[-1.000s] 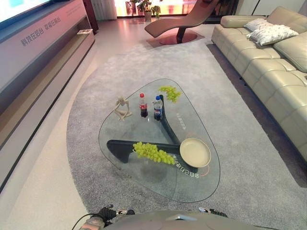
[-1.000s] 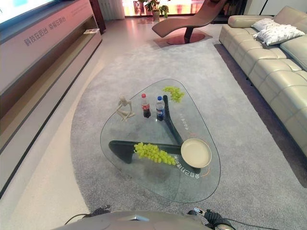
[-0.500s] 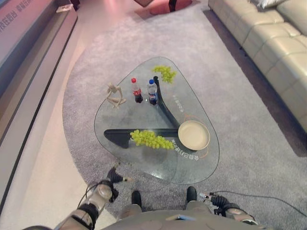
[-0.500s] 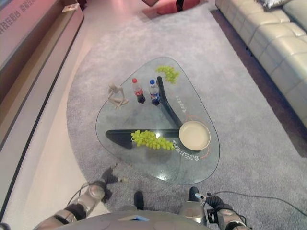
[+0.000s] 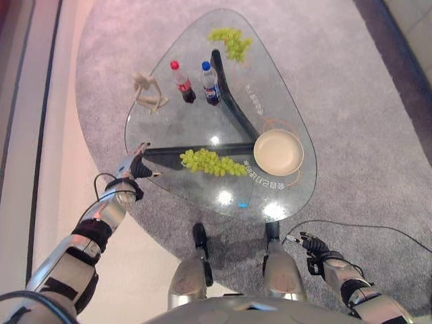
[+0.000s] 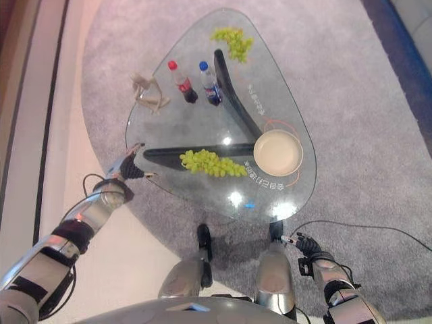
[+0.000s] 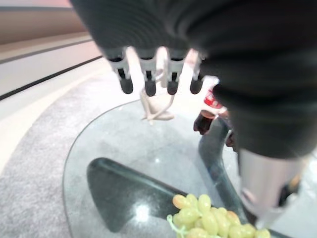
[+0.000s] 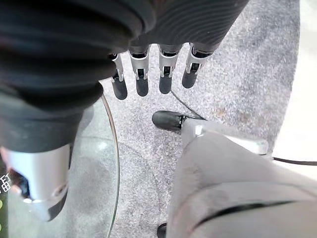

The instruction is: Pick up fruits into the plate

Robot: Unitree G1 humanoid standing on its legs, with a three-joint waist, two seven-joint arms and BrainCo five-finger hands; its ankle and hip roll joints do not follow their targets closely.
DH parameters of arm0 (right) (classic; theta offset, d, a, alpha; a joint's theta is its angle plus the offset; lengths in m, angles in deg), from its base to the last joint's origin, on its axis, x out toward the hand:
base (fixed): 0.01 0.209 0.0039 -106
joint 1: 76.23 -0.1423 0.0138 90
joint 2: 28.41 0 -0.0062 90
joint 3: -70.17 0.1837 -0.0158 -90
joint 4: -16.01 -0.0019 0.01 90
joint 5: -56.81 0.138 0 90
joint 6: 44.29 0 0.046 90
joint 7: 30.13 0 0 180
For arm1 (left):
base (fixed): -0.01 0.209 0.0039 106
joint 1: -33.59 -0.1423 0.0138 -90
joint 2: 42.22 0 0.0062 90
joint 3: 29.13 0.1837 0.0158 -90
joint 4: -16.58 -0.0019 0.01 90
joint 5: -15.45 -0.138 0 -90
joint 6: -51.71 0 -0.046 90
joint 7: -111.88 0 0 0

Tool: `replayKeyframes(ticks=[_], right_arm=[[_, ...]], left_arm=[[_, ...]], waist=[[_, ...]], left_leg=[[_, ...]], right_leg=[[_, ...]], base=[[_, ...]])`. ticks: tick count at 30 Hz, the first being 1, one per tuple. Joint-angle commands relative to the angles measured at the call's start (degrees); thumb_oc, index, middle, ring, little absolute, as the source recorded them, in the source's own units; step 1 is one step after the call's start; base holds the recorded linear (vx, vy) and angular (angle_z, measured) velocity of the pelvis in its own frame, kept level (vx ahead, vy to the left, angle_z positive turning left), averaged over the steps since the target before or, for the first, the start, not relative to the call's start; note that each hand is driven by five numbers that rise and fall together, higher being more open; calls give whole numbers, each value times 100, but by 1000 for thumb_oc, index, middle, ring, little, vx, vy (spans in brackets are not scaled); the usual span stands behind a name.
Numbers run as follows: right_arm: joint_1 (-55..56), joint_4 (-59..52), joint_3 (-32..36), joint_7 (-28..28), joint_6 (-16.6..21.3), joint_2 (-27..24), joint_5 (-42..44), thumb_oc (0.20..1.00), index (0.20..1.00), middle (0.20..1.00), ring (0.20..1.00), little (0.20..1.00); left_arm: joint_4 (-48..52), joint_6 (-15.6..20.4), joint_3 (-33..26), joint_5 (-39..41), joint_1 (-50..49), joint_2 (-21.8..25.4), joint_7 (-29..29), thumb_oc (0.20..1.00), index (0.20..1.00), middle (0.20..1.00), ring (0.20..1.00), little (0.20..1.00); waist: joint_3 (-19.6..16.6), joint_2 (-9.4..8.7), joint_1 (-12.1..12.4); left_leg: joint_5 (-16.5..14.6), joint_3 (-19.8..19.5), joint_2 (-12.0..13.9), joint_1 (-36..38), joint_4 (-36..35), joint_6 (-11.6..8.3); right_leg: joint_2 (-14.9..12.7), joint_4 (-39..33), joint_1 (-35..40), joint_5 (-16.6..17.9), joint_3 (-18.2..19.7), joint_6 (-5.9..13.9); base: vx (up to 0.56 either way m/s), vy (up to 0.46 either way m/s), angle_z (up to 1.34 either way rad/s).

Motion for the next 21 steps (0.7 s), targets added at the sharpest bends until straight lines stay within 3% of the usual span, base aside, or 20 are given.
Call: replayKeyframes(ticks=[1, 6, 21], right_arm=[[-274, -270, -148, 68, 129, 68, 409, 1000, 1000, 1000, 1000, 1000], [-625, -543, -249, 127, 63, 24, 830, 1000, 1000, 1000, 1000, 1000], [-1073, -994, -414, 334, 157, 141, 1304, 1000, 1000, 1000, 1000, 1000]], left_arm=[[-87, -196, 165, -402, 886, 614, 198, 1000, 1000, 1000, 1000, 1000], [-464, -472, 675, -897, 2093, 708, 93, 1000, 1000, 1000, 1000, 1000], [-1452, -1052, 1647, -1527, 3566, 223, -69, 1000, 1000, 1000, 1000, 1000]], waist=[[357, -353, -49], [666, -411, -212], [667, -635, -534]], left_leg=[[-575, 26, -388, -103, 260, 289], [-509, 60, -411, -599, 425, 293], [-355, 248, -411, -1903, 745, 264]], right_leg=[[168, 854, -465, -509, 344, -225], [261, 1146, -1101, -451, 446, -237], [488, 1413, -2496, -231, 677, -232]], base=[[-92, -42, 2], [-87, -40, -6], [-45, -39, -12]])
